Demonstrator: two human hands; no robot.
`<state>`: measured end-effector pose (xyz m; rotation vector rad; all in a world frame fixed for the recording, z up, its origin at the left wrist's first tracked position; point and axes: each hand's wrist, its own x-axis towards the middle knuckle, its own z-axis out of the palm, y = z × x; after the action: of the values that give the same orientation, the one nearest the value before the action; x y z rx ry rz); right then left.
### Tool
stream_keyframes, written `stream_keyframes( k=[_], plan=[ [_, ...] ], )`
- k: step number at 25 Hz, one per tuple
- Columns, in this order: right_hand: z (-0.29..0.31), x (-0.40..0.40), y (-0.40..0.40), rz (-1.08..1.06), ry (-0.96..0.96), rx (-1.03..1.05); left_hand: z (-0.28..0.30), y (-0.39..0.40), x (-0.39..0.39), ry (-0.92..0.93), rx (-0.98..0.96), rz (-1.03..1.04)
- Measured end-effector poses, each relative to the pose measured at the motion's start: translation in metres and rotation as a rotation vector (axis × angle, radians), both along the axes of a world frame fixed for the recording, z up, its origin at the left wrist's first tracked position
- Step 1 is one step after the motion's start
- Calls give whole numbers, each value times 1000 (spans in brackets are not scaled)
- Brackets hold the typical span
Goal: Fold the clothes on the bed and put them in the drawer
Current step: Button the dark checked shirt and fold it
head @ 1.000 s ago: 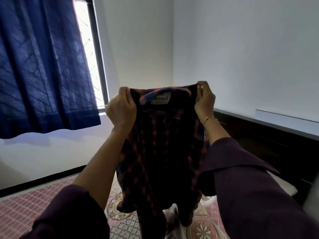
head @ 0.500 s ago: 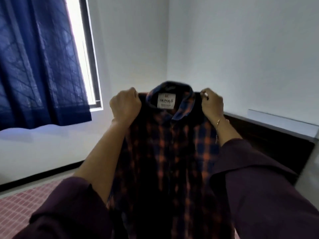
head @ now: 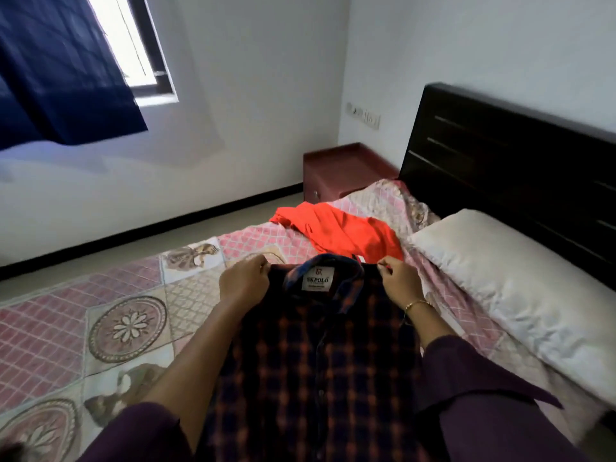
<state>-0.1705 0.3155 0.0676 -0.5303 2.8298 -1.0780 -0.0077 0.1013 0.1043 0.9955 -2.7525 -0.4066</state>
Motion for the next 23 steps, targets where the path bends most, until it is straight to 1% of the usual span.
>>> stream_keyframes(
  k=[1,3,4,5,6,7,9,10,11,12,14,15,16,18,19,20,21,22,23],
  plan=[
    [-19,-20,-11,10,-22,23,-22,-11,-18,-36,0,-20],
    [-52,-46,-29,-19,-40,154,-66,-24,-42,-159,23,-76],
    [-67,-52,-33,-65,-48,231,-84,-24,-48,-186,73,-93],
    [-80,-54,-38,-120,-88,234,-95,-22,-53,-149,179,-98],
    [-89,-53,-43,-170,-157,198,-101,-18,-57,-69,360,-88],
    [-96,-50,-48,-205,-208,151,-101,-14,-60,16,584,-91],
    [-95,-44,-63,-213,-226,63,-82,-6,-65,110,995,-138],
    [-89,-44,-72,-201,-234,11,-69,-6,-66,109,1124,-205],
    [-79,-42,-81,-189,-244,-40,-55,-5,-66,103,1199,-284],
    [-64,-40,-90,-168,-267,-92,-40,-7,-66,121,1229,-375],
    [-21,-25,-103,-123,-315,-219,-7,-9,-63,215,1184,-520],
    [7,-14,-104,-104,-307,-293,15,-7,-59,275,1164,-575],
    [35,-3,-103,-88,-266,-340,33,-7,-54,350,1188,-599],
    [109,24,-91,-92,-75,-410,80,2,-36,508,1364,-664],
    [151,40,-83,-125,28,-487,106,9,-25,574,1450,-675],
    [195,57,-76,-156,119,-602,137,21,-12,626,1497,-659],
    [236,72,-71,-158,177,-738,162,29,-5,659,1435,-609],
    [272,88,-68,-112,195,-837,187,33,-1,727,1330,-570],
    [304,99,-68,-35,180,-881,212,37,0,822,1165,-564]
  ],
)
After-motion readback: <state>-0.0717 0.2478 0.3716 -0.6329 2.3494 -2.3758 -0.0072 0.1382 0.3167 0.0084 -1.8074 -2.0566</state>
